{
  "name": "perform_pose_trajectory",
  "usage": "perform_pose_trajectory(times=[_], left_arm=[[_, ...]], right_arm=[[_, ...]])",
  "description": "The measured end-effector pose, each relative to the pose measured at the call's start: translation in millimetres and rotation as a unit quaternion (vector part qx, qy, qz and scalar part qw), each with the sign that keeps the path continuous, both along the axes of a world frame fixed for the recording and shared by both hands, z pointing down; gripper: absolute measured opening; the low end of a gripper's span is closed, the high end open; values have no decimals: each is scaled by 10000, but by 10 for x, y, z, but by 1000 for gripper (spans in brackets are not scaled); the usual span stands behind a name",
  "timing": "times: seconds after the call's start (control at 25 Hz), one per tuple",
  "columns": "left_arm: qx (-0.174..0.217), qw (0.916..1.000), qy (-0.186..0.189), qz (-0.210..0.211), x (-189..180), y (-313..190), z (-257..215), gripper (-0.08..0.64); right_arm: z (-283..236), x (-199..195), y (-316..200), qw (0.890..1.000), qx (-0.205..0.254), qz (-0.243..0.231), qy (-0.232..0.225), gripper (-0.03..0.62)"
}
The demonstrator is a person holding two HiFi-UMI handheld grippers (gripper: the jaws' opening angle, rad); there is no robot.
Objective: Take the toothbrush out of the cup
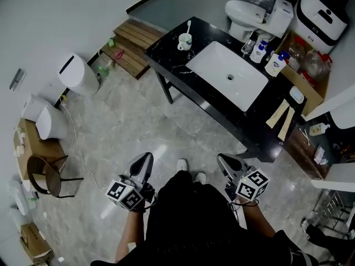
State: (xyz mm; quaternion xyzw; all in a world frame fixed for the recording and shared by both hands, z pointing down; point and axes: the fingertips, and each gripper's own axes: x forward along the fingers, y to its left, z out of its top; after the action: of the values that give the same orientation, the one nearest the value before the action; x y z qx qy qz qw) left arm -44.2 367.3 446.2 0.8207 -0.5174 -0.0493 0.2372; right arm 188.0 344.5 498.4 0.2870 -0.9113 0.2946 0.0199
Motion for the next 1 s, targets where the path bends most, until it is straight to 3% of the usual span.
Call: perform_pose_trajectory(times=[0.16,0.28,0.6,1.0], left_arm=[[98,9999,-81,54,5,-98,18,9],[205,9998,63,55,37,-218,-52,9],[181,9996,119,160,-19,-593,28,9],[146,9986,-61,507,-378,-1269,175,9]], right_arm=[[30,-29,-28,9999,-18,-137,91,14],[30,-54,-83,9999,-53,-158,36,14],[81,-201,-348,9998,-110,-101,98,14],[46,-641,-900,9997,-174,32,174,14]])
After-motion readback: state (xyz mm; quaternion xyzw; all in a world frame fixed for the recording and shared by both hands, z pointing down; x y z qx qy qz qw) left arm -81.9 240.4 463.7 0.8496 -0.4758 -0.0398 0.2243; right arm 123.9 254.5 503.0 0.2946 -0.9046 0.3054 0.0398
